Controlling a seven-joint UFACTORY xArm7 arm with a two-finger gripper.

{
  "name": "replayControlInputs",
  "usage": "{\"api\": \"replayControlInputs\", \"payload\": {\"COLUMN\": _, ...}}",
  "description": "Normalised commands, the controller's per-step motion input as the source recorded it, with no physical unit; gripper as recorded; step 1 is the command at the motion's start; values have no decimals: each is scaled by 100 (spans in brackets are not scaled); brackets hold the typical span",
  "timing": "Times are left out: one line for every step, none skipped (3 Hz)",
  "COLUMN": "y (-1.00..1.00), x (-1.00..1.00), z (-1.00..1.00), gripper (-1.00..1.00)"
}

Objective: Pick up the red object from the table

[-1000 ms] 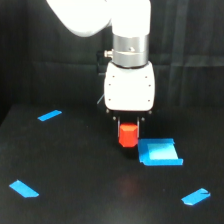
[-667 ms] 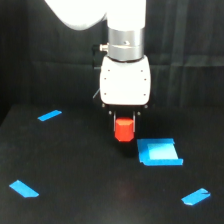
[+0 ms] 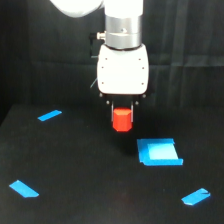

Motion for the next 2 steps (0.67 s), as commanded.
{"api": "replayControlInputs", "payload": {"y": -1, "x": -4, "z": 81, "gripper": -95}}
{"api": "replayControlInputs", "payload": {"y": -2, "x": -6, "z": 41, "gripper": -95}}
